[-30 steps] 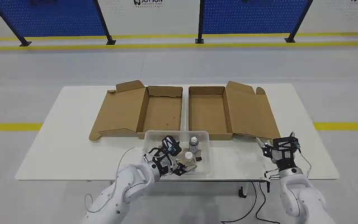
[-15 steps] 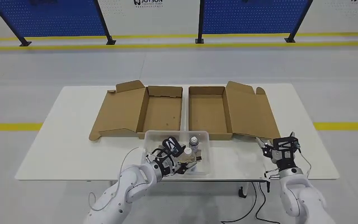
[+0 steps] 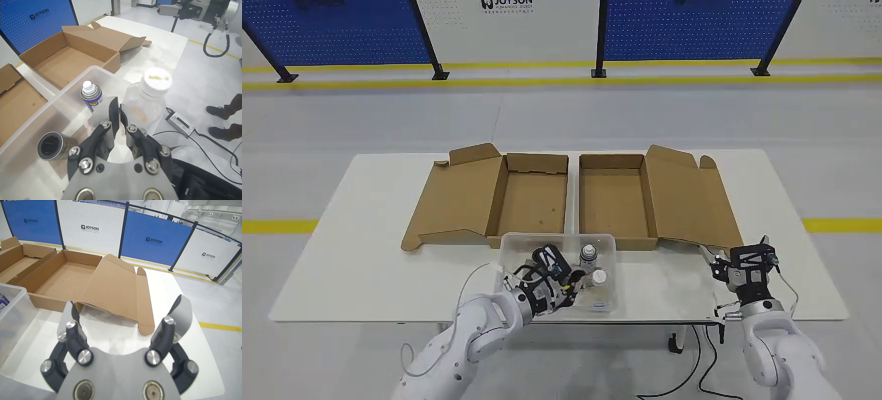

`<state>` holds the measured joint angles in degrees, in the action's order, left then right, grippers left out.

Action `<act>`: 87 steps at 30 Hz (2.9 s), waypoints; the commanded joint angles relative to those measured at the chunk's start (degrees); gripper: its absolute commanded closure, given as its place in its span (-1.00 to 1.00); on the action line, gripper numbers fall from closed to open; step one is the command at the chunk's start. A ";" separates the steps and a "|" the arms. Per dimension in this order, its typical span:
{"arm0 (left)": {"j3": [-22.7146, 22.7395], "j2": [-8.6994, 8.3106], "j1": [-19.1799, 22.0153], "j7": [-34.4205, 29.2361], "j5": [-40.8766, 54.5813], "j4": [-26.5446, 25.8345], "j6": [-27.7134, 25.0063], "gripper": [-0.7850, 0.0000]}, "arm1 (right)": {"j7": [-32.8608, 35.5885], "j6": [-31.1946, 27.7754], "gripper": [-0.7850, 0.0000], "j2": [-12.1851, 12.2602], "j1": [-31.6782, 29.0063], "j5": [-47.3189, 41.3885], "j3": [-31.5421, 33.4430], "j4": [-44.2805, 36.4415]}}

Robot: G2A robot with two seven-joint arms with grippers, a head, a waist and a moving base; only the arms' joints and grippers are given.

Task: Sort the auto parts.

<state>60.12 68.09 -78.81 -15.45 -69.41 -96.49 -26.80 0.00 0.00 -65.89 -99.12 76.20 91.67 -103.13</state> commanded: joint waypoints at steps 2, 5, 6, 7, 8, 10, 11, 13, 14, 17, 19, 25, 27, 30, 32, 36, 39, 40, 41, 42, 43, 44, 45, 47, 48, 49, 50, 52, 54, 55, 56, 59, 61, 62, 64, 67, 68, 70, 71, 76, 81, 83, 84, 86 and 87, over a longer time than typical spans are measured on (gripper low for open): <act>0.26 -0.04 0.17 -0.27 0.81 -0.18 -0.23 -1.00 | 0.00 0.00 -1.00 0.00 0.00 0.00 0.00 0.00; 0.59 -0.12 0.34 -0.54 0.89 -0.19 -0.42 -1.00 | 0.00 0.00 -1.00 0.00 0.00 0.00 0.00 0.00; 0.78 -0.15 0.43 -0.55 0.80 -0.12 -0.32 -1.00 | 0.00 0.00 -1.00 0.00 0.00 0.00 0.00 0.00; 0.99 -0.18 0.51 -0.54 0.89 -0.02 -0.20 -1.00 | 0.00 0.00 -1.00 0.00 0.00 0.00 0.00 0.00; 1.23 -0.19 0.61 -0.48 1.17 0.08 -0.11 -1.00 | 0.00 0.00 -1.00 0.00 0.00 0.00 0.00 0.00; 1.81 -0.24 0.90 -0.34 1.65 0.28 0.14 -1.00 | 0.00 0.00 -1.00 0.00 0.00 0.00 0.00 0.00; 2.11 -0.25 1.07 -0.28 1.82 0.40 0.46 -1.00 | 0.00 0.00 -1.00 0.00 0.00 0.00 0.00 0.00; 2.67 -0.28 1.52 -0.16 2.14 0.59 0.76 -1.00 | 0.00 0.00 -1.00 0.00 0.00 0.00 0.00 0.00; 2.91 -0.30 1.74 -0.20 2.42 0.73 0.70 -1.00 | 0.00 0.00 -1.00 0.00 0.00 0.00 0.00 0.00; 3.59 -0.39 2.36 -0.40 2.88 0.91 0.24 -1.00 | 0.00 0.00 -1.00 0.00 0.00 0.00 0.00 0.00; 3.81 -0.46 2.47 -0.72 3.48 0.84 -0.57 -1.00 | 0.00 0.00 -1.00 0.00 0.00 0.00 0.00 0.00; 3.34 -0.83 1.82 -2.28 5.04 -0.88 -6.24 -1.00 | 0.00 0.00 -1.00 0.00 0.00 0.00 0.00 0.00; 2.84 -0.87 1.67 -2.77 5.66 -1.50 -7.37 -1.00 | 0.00 0.00 -1.00 0.00 0.00 0.00 0.00 0.00; 1.91 -0.84 1.78 -3.45 5.87 -1.99 -8.01 -1.00 | 0.00 0.00 -1.00 0.00 0.00 0.00 0.00 0.00; 0.89 -0.74 1.96 -3.88 6.22 -2.06 -8.50 -1.00 | 0.00 0.00 -1.00 0.00 0.00 0.00 0.00 0.00; -1.40 -0.39 2.71 -3.85 4.95 -1.90 -7.43 -1.00 | 0.00 0.00 -1.00 0.00 0.00 0.00 0.00 0.00; -3.13 0.02 3.83 -3.35 4.46 -0.90 -6.10 -1.00 | 0.00 0.00 -1.00 0.00 0.00 0.00 0.00 0.00; -3.59 0.16 4.24 -3.21 4.40 -0.44 -5.61 -1.00 | 0.00 0.00 -1.00 0.00 0.00 0.00 0.00 0.00; -4.01 0.30 4.65 -3.09 4.39 0.00 -5.06 -1.00 | 0.00 0.00 -1.00 0.00 0.00 0.00 0.00 0.00; -4.39 0.44 5.05 -3.00 4.42 0.42 -4.50 -1.00 | 0.00 0.00 -1.00 0.00 0.00 0.00 0.00 0.00; -4.77 0.57 5.40 -2.95 4.53 0.84 -4.02 -1.00 | 0.00 0.00 -1.00 0.00 0.00 0.00 0.00 0.00; -5.12 0.68 5.73 -2.94 4.59 1.22 -3.70 -1.00 | 0.00 0.00 -1.00 0.00 0.00 0.00 0.00 0.00; -5.44 0.78 6.01 -2.88 4.62 1.54 -3.51 -1.00 | 0.00 0.00 -1.00 0.00 0.00 0.00 0.00 0.00; -6.06 0.94 6.41 -2.91 4.58 2.27 -3.20 -1.00 | 0.00 0.00 -1.00 0.00 0.00 0.00 0.00 0.00; -6.33 1.02 6.52 -3.01 4.79 2.67 -3.08 -1.00 | 0.00 0.00 -1.00 0.00 0.00 0.00 0.00 0.00; -6.54 1.08 6.66 -3.07 5.06 2.99 -3.03 -1.00 | 0.00 0.00 -1.00 0.00 0.00 0.00 0.00 0.00; -6.75 1.14 6.81 -3.11 5.05 3.30 -2.94 -1.00 | 0.00 0.00 -1.00 0.00 0.00 0.00 0.00 0.00; -7.11 1.25 6.98 -3.07 5.23 3.82 -2.81 -1.00 | 0.00 0.00 -1.00 0.00 0.00 0.00 0.00 0.00; -7.37 1.31 7.18 -3.07 5.27 4.13 -2.81 -1.00 | 0.00 0.00 -1.00 0.00 0.00 0.00 0.00 0.00; -7.44 1.33 7.29 -2.96 5.11 4.19 -2.80 -1.00 | 0.00 0.00 -1.00 0.00 0.00 0.00 0.00 0.00; -7.50 1.35 7.35 -2.85 4.93 4.27 -2.77 -1.00 | 0.00 0.00 -1.00 0.00 0.00 0.00 0.00 0.00; -7.55 1.39 7.38 -2.62 5.11 4.52 -2.62 -1.00 | 0.00 0.00 -1.00 0.00 0.00 0.00 0.00 0.00; -7.52 1.41 7.33 -2.56 5.32 4.57 -2.29 -1.00 | 0.00 0.00 -1.00 0.00 0.00 0.00 0.00 0.00; -7.51 1.42 7.34 -2.60 5.49 4.58 -2.30 -1.00 | 0.00 0.00 -1.00 0.00 0.00 0.00 0.00 0.00; -7.50 1.41 7.38 -2.69 5.39 4.55 -2.30 -1.00 | 0.00 0.00 -1.00 0.00 0.00 0.00 0.00 0.00; -7.51 1.39 7.31 -2.59 5.30 4.45 -2.43 -0.63 | 0.00 0.00 -1.00 0.00 0.00 0.00 0.00 0.00; -7.53 1.39 7.25 -2.53 5.25 4.42 -2.42 -0.50 | 0.00 0.00 -1.00 0.00 0.00 0.00 0.00 0.00; -7.63 1.39 7.14 -2.47 5.13 4.34 -2.40 -0.15 | 0.00 0.00 -1.00 0.00 0.00 0.00 0.00 0.00; -7.69 1.39 7.12 -2.43 4.96 4.33 -2.39 -0.06 | 0.00 0.00 -1.00 0.00 0.00 0.00 0.00 0.00; -7.95 1.42 7.10 -2.23 4.70 4.54 -2.52 0.05 | 0.00 0.00 -1.00 0.00 0.00 0.00 0.00 0.00; -8.33 1.47 7.06 -2.08 4.53 4.19 -2.82 0.19 | 0.00 0.00 -1.00 0.00 0.00 0.00 0.00 0.00; -8.39 1.47 7.10 -2.03 4.35 4.18 -2.89 0.47 | 0.00 0.00 -1.00 0.00 0.00 0.00 0.00 0.00; -8.41 1.48 7.11 -2.00 4.33 4.18 -2.87 0.54 | 0.00 0.00 -1.00 0.00 0.00 0.00 0.00 0.00; -8.42 1.49 7.16 -1.85 4.34 4.12 -2.85 0.86 | 0.00 0.00 -1.00 0.00 0.00 0.00 0.00 0.00; -8.41 1.49 7.17 -1.79 4.34 4.12 -2.84 1.00 | 0.00 0.00 -1.00 0.00 0.00 0.00 0.00 0.00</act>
<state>51.70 69.58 -71.66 -17.31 -65.08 -92.35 -29.66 0.00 0.00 -65.89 -99.12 76.20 91.67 -103.13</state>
